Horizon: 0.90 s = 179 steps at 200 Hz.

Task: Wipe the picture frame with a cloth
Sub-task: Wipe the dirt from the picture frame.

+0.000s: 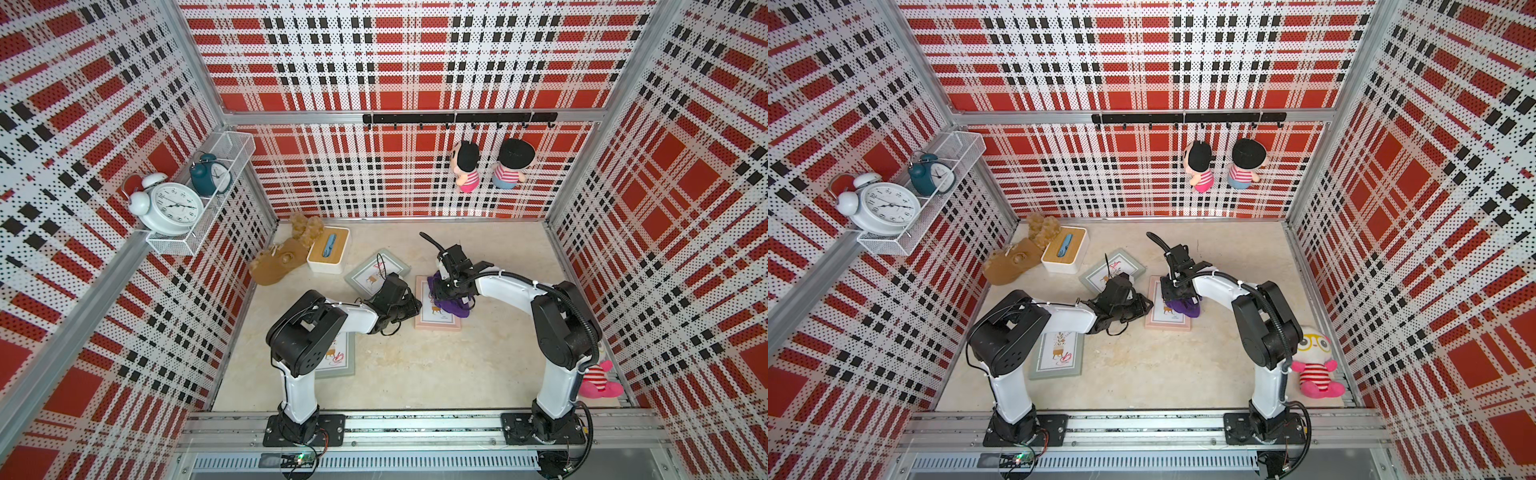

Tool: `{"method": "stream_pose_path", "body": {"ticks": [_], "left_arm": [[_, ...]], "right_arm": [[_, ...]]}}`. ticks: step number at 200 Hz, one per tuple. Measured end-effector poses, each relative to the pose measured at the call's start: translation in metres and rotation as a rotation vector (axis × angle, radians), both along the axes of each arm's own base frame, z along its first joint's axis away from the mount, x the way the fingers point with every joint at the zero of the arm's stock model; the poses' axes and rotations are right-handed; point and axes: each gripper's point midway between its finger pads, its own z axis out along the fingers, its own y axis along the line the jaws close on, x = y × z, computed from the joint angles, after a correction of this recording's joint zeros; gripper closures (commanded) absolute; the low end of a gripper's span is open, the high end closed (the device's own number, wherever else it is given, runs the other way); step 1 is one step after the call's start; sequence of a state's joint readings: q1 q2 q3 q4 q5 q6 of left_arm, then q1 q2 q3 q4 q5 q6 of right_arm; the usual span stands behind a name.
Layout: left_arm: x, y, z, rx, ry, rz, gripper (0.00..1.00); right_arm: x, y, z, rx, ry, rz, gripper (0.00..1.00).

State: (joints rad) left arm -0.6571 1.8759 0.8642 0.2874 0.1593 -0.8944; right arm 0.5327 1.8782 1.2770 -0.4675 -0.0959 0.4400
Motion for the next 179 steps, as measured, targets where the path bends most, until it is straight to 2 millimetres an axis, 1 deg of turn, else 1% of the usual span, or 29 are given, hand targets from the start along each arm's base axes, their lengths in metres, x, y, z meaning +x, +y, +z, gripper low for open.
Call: {"method": "stream_pose_path", "body": {"ticks": [39, 52, 61, 70, 76, 100, 109, 124, 140, 179], "left_arm": [[0.000, 0.000, -0.001, -0.006, -0.002, 0.005, 0.69], [0.001, 0.000, 0.000, -0.007, -0.005, 0.006, 0.70], [0.001, 0.000, -0.001, -0.007, -0.004, 0.006, 0.69], [0.001, 0.000, -0.001, -0.008, -0.004, 0.006, 0.69], [0.001, 0.000, -0.001, -0.008, -0.005, 0.006, 0.69], [0.001, 0.000, -0.001, -0.009, -0.006, 0.006, 0.71], [0.001, 0.000, -0.001, -0.011, -0.006, 0.008, 0.72], [0.001, 0.000, -0.001, -0.016, -0.007, 0.010, 0.73], [0.002, 0.000, -0.001, -0.019, -0.009, 0.016, 0.75], [0.001, 0.001, -0.001, -0.032, -0.015, 0.021, 0.77]], "right_arm": [[-0.007, 0.001, 0.008, 0.033, -0.004, 0.008, 0.38], [-0.010, 0.001, 0.009, 0.039, -0.004, 0.011, 0.37], [-0.012, -0.001, 0.008, 0.038, -0.002, 0.010, 0.39], [-0.013, -0.002, 0.007, 0.036, 0.001, 0.008, 0.43], [-0.014, -0.002, 0.006, 0.035, 0.003, 0.005, 0.49], [-0.014, -0.005, 0.003, 0.027, 0.005, -0.008, 0.81], [-0.014, -0.005, 0.003, 0.030, 0.008, -0.017, 0.88], [-0.013, -0.004, 0.003, 0.032, 0.003, -0.018, 0.92], [-0.009, -0.002, 0.000, 0.036, 0.005, -0.019, 0.93], [0.011, 0.010, -0.003, 0.041, -0.021, -0.020, 0.94]]}}
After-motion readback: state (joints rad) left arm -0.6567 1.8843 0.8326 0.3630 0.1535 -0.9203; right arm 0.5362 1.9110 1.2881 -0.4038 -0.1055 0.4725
